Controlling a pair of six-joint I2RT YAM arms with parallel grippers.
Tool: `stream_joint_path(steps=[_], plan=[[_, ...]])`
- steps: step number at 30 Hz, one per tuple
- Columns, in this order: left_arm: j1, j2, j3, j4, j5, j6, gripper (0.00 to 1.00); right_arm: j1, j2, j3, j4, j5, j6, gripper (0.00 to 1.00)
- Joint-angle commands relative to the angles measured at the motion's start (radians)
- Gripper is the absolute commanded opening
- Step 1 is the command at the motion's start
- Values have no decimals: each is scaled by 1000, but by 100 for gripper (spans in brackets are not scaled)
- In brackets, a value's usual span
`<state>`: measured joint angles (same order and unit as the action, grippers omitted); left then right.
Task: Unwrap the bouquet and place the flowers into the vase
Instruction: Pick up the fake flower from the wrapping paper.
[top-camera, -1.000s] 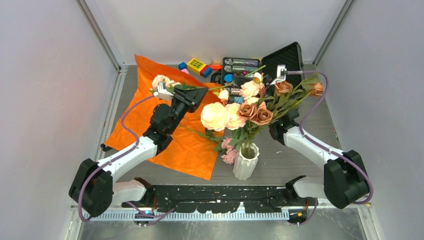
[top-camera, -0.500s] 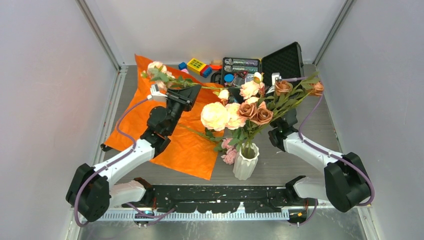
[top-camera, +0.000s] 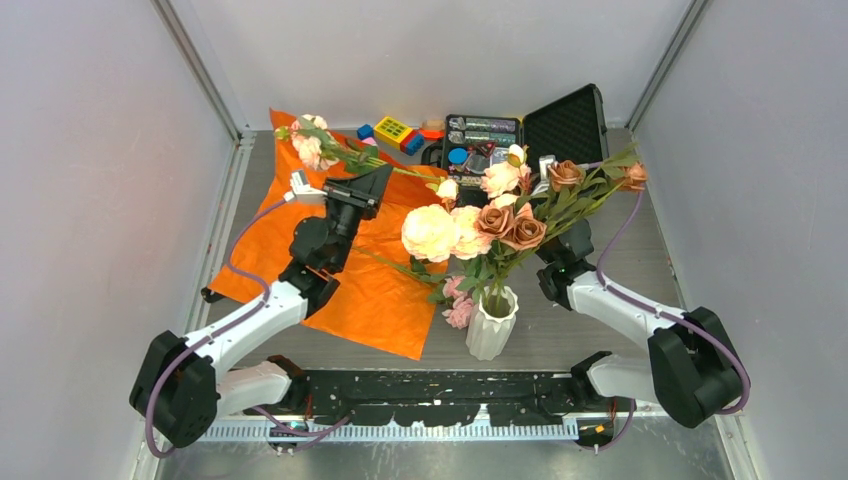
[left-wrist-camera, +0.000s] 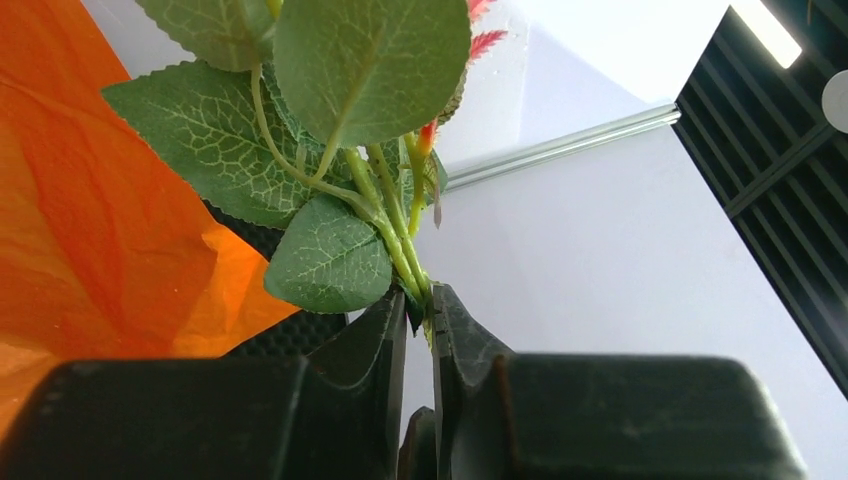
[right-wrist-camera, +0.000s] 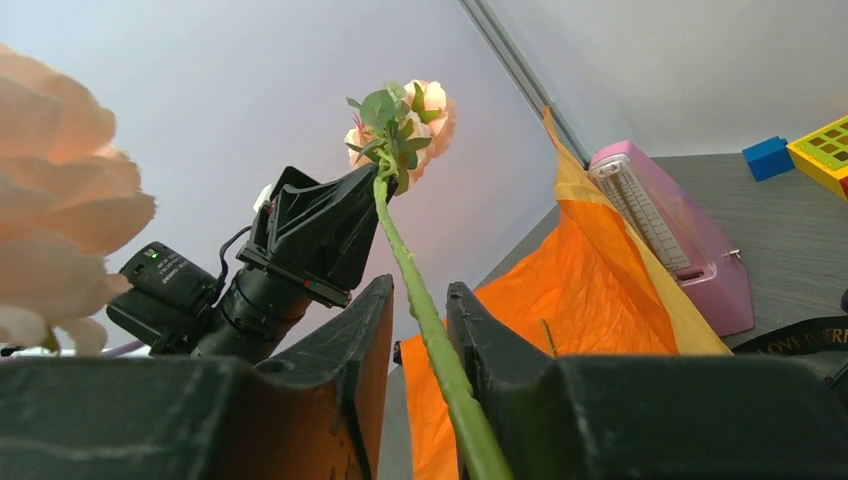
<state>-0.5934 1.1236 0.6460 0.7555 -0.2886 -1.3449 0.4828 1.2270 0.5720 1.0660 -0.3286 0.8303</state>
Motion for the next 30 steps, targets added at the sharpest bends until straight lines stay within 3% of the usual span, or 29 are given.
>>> stream_joint_path(steps=[1, 7, 17, 24, 30], plan=[[14, -12, -19, 75, -43, 87, 0, 5, -33, -2, 53, -1, -11, 37], [60, -23, 7, 72, 7, 169, 0, 5, -73, -27, -8, 17, -47, 51], [139, -130, -13, 79, 129, 317, 0, 4, -212, -63, -213, 86, -160, 57], [150, -252, 12, -87, 271, 481, 0, -7, -305, -48, -431, 188, -286, 60], [150, -371, 109, -355, 433, 688, 0, -38, -398, -20, -574, 253, -368, 62]])
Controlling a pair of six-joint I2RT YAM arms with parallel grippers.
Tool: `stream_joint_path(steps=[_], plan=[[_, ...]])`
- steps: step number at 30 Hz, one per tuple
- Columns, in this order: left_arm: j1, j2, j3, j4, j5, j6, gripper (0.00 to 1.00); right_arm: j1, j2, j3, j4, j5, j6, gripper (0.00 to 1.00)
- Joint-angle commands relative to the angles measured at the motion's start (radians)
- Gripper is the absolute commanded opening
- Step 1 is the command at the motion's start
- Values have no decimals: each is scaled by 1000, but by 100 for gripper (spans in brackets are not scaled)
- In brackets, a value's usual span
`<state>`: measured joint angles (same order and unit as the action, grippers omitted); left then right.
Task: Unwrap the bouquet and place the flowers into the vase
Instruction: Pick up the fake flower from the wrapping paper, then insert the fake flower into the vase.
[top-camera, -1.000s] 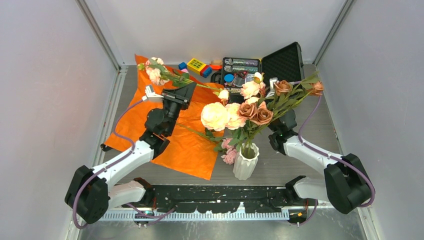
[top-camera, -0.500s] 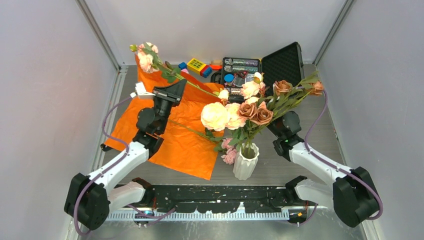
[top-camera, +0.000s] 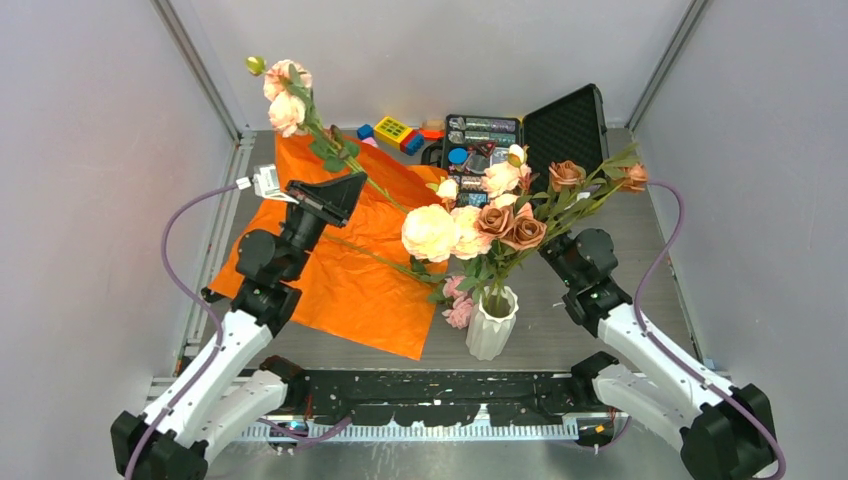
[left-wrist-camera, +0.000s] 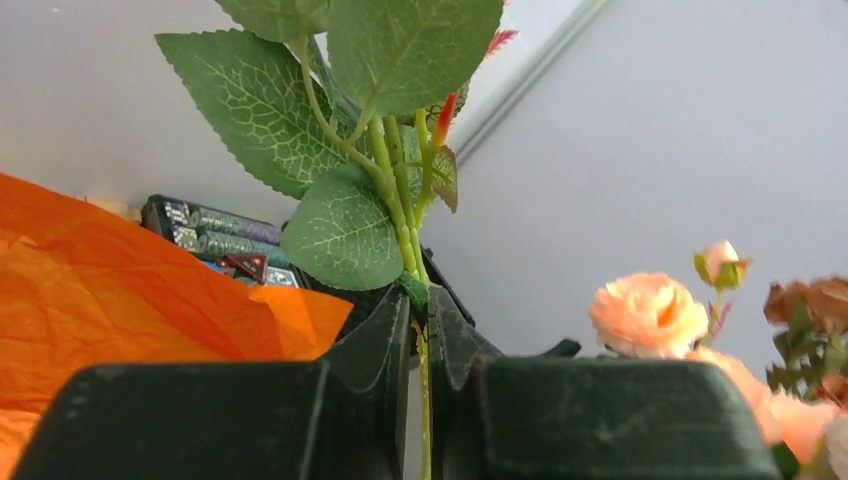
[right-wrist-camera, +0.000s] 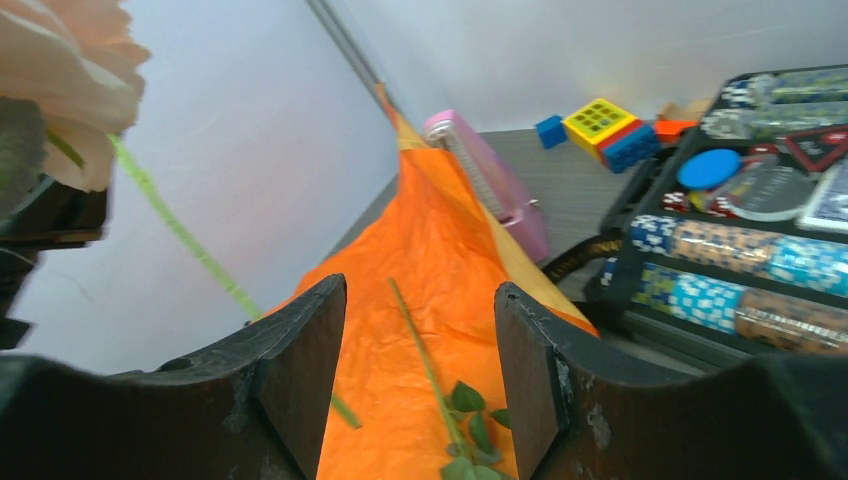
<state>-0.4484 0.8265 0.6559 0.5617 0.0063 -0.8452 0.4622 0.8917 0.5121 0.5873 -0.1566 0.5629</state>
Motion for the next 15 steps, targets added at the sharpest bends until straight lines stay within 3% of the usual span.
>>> stream_joint_path(steps=[1, 7, 15], plan=[[5, -91, 120, -209, 159, 218, 0, -20, -69, 43, -122, 92, -109, 62], [5, -161, 229, -392, 393, 350, 0, -23, -85, 84, -215, 127, -174, 64], [4, -219, 339, -554, 691, 404, 0, -24, -100, 106, -281, 188, -212, 64]])
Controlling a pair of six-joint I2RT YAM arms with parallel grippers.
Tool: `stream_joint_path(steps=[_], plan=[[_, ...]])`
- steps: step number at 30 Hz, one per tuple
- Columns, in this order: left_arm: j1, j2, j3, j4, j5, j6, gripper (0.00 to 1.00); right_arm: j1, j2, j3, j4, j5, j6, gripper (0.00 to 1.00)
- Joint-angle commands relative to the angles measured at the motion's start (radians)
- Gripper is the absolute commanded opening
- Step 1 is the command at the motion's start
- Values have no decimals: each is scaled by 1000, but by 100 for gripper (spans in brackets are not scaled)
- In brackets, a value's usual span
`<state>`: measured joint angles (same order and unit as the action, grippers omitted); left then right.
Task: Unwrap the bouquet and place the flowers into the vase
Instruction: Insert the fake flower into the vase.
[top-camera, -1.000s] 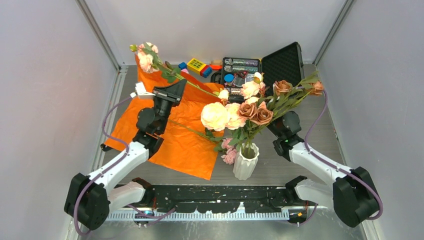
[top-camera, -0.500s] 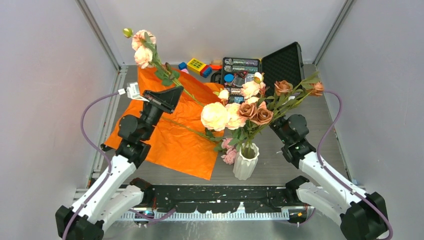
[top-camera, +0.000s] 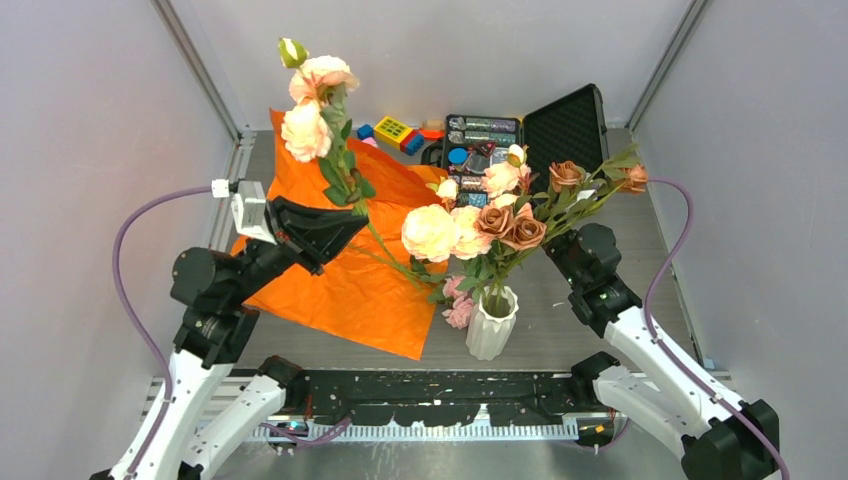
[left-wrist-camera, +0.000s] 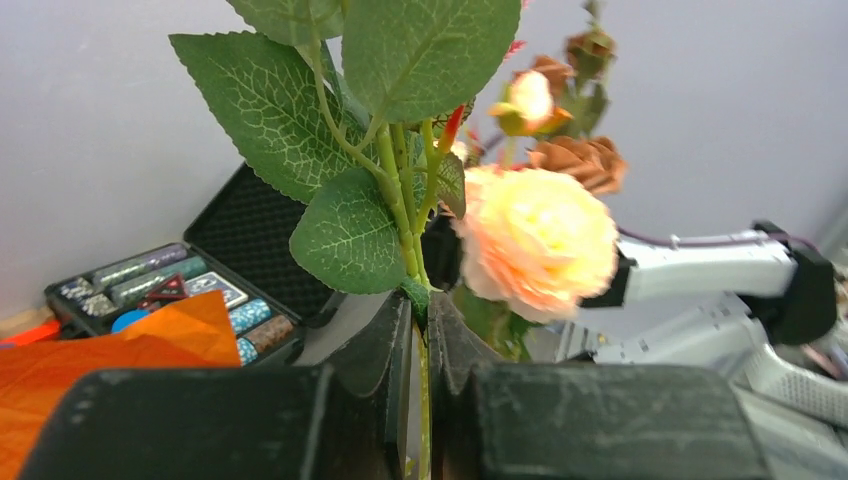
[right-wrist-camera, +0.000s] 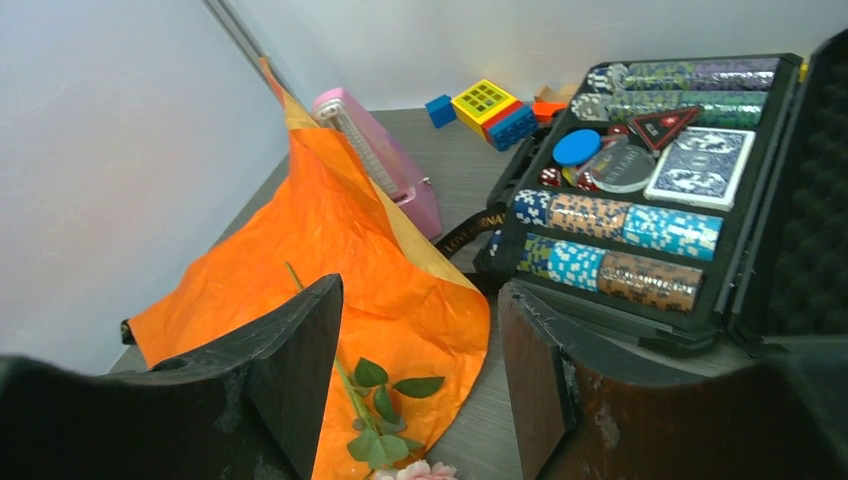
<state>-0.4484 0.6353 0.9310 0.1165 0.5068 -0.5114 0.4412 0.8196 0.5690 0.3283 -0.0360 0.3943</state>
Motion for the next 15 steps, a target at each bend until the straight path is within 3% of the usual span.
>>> stream_joint_path(steps=[1, 15], plan=[[5, -40, 68, -113, 214, 76, 0, -3, -30, 50, -30, 73, -46, 64], [-13, 15, 73, 5, 388, -15, 0, -4, -38, 75, -56, 91, -61, 64]])
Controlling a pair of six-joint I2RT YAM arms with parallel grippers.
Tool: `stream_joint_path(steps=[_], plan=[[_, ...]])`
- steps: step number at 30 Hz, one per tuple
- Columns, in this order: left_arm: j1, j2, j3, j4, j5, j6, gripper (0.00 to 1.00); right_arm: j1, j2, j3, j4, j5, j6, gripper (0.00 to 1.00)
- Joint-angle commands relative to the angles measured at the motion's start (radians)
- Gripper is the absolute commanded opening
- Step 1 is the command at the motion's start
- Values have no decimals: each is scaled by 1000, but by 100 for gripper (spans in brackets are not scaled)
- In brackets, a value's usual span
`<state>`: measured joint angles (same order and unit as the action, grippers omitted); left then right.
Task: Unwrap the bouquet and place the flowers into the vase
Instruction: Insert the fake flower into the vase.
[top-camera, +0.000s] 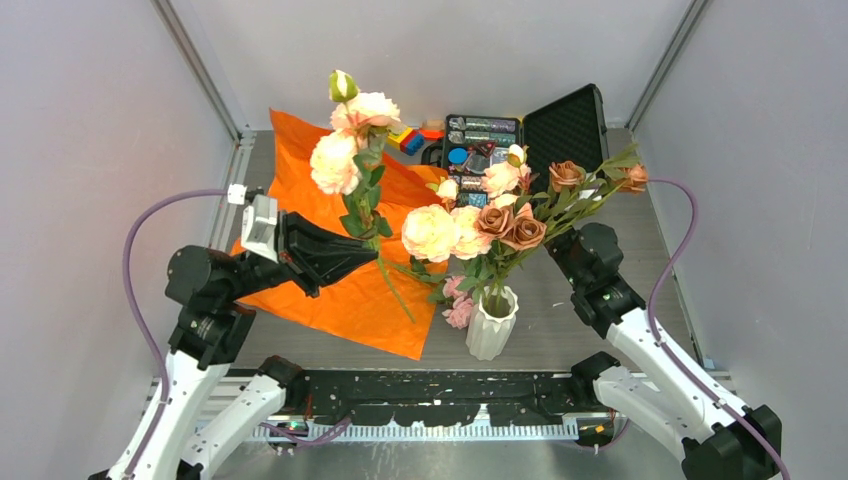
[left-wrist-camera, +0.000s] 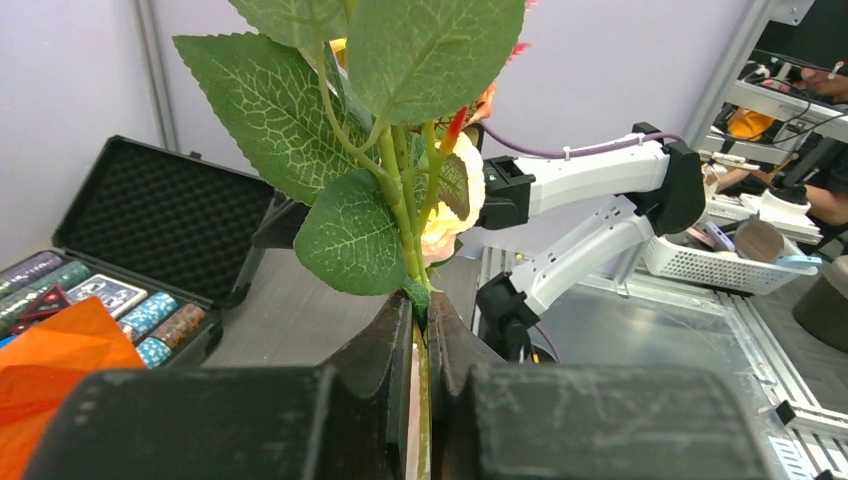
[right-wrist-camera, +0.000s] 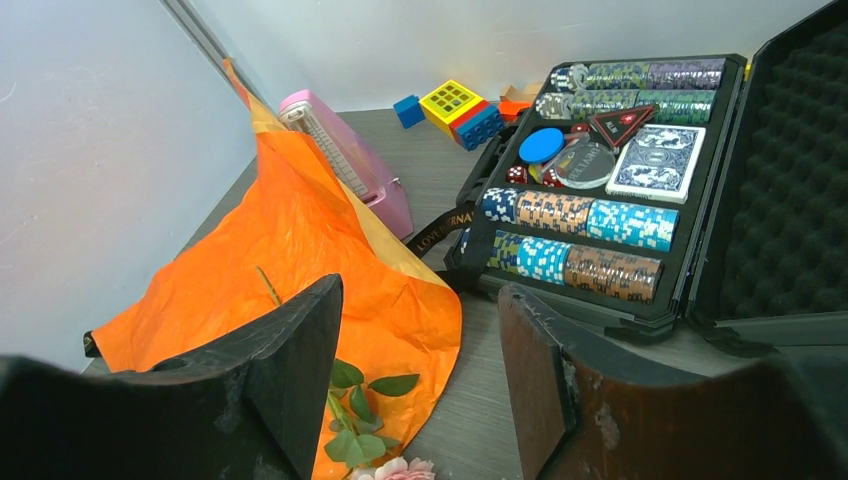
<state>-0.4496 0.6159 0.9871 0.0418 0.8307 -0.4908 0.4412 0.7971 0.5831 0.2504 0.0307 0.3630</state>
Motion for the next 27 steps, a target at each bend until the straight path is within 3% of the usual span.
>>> stream_joint_path(steps=[1, 7, 14, 19, 27], plan=[[-21, 44, 25, 87, 64, -34, 0, -4, -13, 64, 20, 25, -33, 64], [-121, 151, 78, 114, 47, -14, 0, -3, -2, 75, 27, 28, -48, 64], [-338, 236, 135, 108, -11, 67, 0, -4, 18, 60, 54, 38, -59, 64], [-535, 310, 206, -60, -172, 268, 0, -5, 18, 54, 65, 22, -58, 64], [-693, 372, 264, -72, -278, 345, 0, -4, -7, 43, 52, 11, -60, 64]])
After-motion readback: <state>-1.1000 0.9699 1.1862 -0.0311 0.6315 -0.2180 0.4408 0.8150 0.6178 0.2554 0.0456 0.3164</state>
